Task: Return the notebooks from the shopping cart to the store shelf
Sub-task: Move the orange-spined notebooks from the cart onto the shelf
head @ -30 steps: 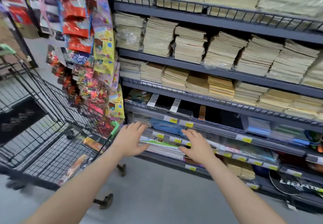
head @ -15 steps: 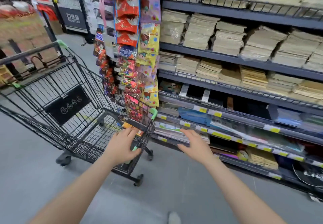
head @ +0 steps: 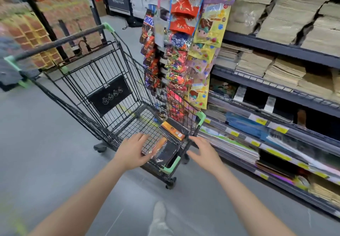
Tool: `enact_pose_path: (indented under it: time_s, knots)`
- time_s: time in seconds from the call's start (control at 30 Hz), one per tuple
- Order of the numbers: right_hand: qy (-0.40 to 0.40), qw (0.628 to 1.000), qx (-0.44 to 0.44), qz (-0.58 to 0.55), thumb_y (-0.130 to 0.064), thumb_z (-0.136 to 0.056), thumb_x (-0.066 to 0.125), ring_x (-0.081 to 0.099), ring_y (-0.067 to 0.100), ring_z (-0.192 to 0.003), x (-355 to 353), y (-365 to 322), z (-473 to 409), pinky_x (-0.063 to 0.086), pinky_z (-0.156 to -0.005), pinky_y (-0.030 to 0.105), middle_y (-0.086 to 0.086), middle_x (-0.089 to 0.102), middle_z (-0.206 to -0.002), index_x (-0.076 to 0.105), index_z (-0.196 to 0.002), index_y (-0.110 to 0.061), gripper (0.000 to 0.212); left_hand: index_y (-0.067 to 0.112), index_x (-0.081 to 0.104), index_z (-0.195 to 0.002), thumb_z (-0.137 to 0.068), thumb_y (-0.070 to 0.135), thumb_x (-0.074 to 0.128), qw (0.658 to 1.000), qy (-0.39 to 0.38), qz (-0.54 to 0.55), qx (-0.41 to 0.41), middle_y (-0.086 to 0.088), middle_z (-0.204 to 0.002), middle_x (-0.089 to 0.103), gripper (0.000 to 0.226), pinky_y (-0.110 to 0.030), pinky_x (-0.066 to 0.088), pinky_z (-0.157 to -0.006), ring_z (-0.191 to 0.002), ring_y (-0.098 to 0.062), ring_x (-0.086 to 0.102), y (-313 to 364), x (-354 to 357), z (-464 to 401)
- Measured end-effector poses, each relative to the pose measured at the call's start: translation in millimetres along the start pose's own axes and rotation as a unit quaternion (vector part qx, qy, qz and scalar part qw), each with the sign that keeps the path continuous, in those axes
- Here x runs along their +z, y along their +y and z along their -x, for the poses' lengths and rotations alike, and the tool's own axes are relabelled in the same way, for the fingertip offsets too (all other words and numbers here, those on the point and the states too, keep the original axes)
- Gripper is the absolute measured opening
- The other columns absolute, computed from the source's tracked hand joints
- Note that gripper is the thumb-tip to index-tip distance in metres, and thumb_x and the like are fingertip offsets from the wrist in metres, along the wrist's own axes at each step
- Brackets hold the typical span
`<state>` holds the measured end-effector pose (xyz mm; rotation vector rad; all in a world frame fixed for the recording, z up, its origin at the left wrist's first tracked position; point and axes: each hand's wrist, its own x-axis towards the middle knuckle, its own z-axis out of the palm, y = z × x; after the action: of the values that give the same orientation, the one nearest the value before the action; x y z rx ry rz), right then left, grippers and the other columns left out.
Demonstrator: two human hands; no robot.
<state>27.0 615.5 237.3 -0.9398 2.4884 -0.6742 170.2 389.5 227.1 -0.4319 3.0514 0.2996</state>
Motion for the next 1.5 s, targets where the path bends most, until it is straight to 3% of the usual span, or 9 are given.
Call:
enact_pose_path:
  time_s: [0.17, 0.37, 0.5, 0.67, 0.77, 0.97, 1.1, 1.37, 1.5]
  knots:
    - [-0.02, 0.998, 0.034, -0.048, -0.029, -0.089, 0.056, 0.037, 0.018, -0.133, 24, -11, -61, 0.033, -0.108, 0.032, 0.003, 0.039, -0.145, 0.034, -0.142, -0.02, 0.058, 0.022, 0.035, -0.138, -0.069, 0.064, 0.031, 0.999, -0.049, 0.017, -0.015, 0.002, -0.129, 0.046, 0.081, -0.038, 0.042, -0.093, -0.115, -0.017, 0.049, -38, -5, -46]
    - [-0.071, 0.99, 0.072, -0.1, -0.026, -0.091, 0.056, 0.037, 0.016, -0.132, 47, -21, -111, 0.029, -0.107, 0.028, 0.001, 0.037, -0.146, 0.033, -0.142, -0.02, 0.056, 0.022, 0.032, -0.14, -0.084, 0.046, 0.055, 0.996, -0.07, 0.043, -0.034, 0.003, -0.139, 0.04, 0.065, -0.035, 0.036, -0.101, -0.125, -0.016, 0.041, -72, -13, -83]
    - [-0.051, 0.986, 0.108, -0.113, -0.03, -0.09, 0.056, 0.041, 0.019, -0.13, 46, -22, -138, 0.035, -0.106, 0.034, 0.0, 0.037, -0.146, 0.033, -0.142, -0.022, 0.058, 0.022, 0.033, -0.14, -0.079, 0.06, 0.042, 0.996, -0.073, 0.037, -0.047, 0.002, -0.135, 0.045, 0.072, -0.036, 0.043, -0.099, -0.119, -0.015, 0.047, -97, -11, -99]
    - [-0.029, 0.981, 0.141, -0.131, -0.03, -0.089, 0.056, 0.05, 0.019, -0.114, 51, -19, -163, 0.039, -0.087, 0.03, 0.004, 0.047, -0.137, 0.038, -0.139, -0.025, 0.053, 0.02, 0.033, -0.141, -0.079, 0.062, 0.036, 0.993, -0.087, 0.056, -0.048, 0.002, -0.133, 0.045, 0.075, -0.034, 0.046, -0.095, -0.116, -0.014, 0.048, -106, -1, -129]
    - [-0.027, 0.971, 0.177, -0.156, -0.029, -0.09, 0.056, 0.049, 0.023, -0.118, 59, -19, -173, 0.037, -0.084, 0.028, 0.002, 0.051, -0.127, 0.036, -0.14, -0.026, 0.055, 0.021, 0.031, -0.142, -0.084, 0.055, 0.044, 0.989, -0.114, 0.084, -0.041, 0.004, -0.132, 0.045, 0.068, -0.03, 0.046, -0.091, -0.105, -0.012, 0.05, -109, 9, -148]
    - [-0.007, 0.948, 0.254, -0.193, -0.026, -0.088, 0.059, 0.05, 0.019, -0.123, 78, -29, -186, 0.043, -0.103, 0.038, 0.0, 0.04, -0.145, 0.032, -0.142, -0.027, 0.06, 0.022, 0.025, -0.144, -0.089, 0.045, 0.048, 0.978, -0.182, 0.104, 0.012, 0.004, -0.14, 0.038, 0.063, -0.033, 0.042, -0.098, -0.12, -0.014, 0.045, -129, 34, -192]
    - [0.007, 0.915, 0.339, -0.22, -0.023, -0.089, 0.058, 0.048, 0.019, -0.125, 102, -30, -198, 0.038, -0.107, 0.035, 0.004, 0.045, -0.142, 0.036, -0.139, -0.02, 0.055, 0.02, 0.021, -0.146, -0.093, 0.042, 0.044, 0.964, -0.244, 0.082, 0.066, 0.001, -0.147, 0.03, 0.062, -0.036, 0.036, -0.104, -0.131, -0.019, 0.036, -147, 57, -229]
    - [0.027, 0.827, 0.492, -0.271, -0.018, -0.087, 0.061, 0.059, 0.017, -0.109, 174, -12, -216, 0.041, -0.095, 0.022, 0.002, 0.057, -0.127, 0.044, -0.133, -0.018, 0.049, 0.017, 0.019, -0.146, -0.094, 0.037, 0.046, 0.911, -0.38, 0.102, 0.126, -0.007, -0.148, 0.029, 0.062, -0.033, 0.044, -0.093, -0.118, -0.023, 0.052, -152, 139, -261]
    - [-0.025, 0.785, 0.555, -0.275, -0.021, -0.088, 0.059, 0.058, 0.021, -0.106, 213, 8, -217, 0.046, -0.095, 0.026, 0.012, 0.049, -0.133, 0.028, -0.142, -0.016, 0.062, 0.029, -0.003, -0.148, -0.087, 0.055, 0.05, 0.872, -0.461, 0.127, 0.107, -0.004, -0.155, 0.016, 0.085, -0.042, 0.037, -0.107, -0.126, -0.024, 0.048, -145, 195, -250]
